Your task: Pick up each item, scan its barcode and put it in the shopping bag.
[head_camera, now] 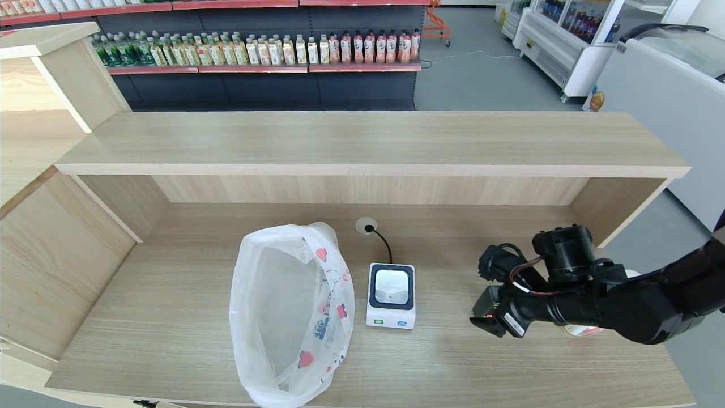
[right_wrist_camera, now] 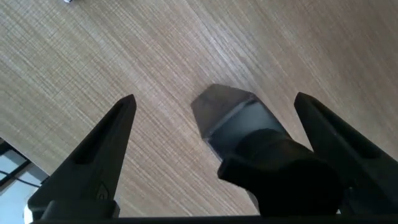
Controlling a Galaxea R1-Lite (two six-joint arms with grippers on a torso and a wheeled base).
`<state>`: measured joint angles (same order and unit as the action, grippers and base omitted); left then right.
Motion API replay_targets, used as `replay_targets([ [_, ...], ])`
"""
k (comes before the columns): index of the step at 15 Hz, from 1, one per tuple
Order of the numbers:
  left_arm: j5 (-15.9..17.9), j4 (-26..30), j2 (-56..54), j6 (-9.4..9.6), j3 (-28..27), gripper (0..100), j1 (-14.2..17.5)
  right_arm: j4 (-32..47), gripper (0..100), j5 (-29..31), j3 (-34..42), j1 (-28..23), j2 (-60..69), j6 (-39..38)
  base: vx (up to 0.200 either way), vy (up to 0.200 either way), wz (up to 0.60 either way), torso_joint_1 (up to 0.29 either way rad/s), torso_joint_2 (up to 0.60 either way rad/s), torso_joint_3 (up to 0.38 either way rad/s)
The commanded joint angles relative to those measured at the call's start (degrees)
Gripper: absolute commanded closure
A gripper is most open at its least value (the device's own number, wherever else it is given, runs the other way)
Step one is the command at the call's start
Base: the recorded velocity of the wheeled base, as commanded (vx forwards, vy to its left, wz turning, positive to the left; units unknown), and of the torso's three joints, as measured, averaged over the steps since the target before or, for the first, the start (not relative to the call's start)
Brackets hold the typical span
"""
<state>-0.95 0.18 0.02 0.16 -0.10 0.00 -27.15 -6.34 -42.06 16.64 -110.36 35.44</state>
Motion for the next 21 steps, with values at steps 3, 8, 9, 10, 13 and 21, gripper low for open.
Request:
replay_targets([
  [3,-0.02,-0.01,-0.02,0.02,0.01,0,0.00,-2.29,0,0.10,-0.83,0.85,-3.19,0.07,0.000,0.000,0.00,0.000,0.00,0.000],
  [8,-0.02,-0.01,-0.02,0.02,0.01,0,0.00,-2.56,100,0.10,0.40,0.67,-3.11,0.07,0.000,0.000,0.00,0.000,0.00,0.000],
  [9,-0.02,-0.01,-0.02,0.02,0.01,0,0.00,-3.09,100,0.01,0.92,0.59,-2.84,-0.02,0.000,0.000,0.00,0.000,0.00,0.000],
  [10,-0.02,-0.01,-0.02,0.02,0.01,0,0.00,-4.49,100,0.01,1.63,0.59,-2.23,-0.19,0.000,0.000,0.00,0.000,0.00,0.000],
  [13,-0.02,-0.01,-0.02,-0.07,0.01,0,0.00,-7.83,100,0.19,3.74,0.41,1.82,-3.01,0.000,0.000,0.00,0.000,0.00,0.000],
  [21,-0.02,-0.01,-0.02,-0.07,0.01,0,0.00,-24.36,100,-15.11,16.92,-4.07,28.45,8.60,0.000,0.000,0.00,0.000,0.00,0.000],
])
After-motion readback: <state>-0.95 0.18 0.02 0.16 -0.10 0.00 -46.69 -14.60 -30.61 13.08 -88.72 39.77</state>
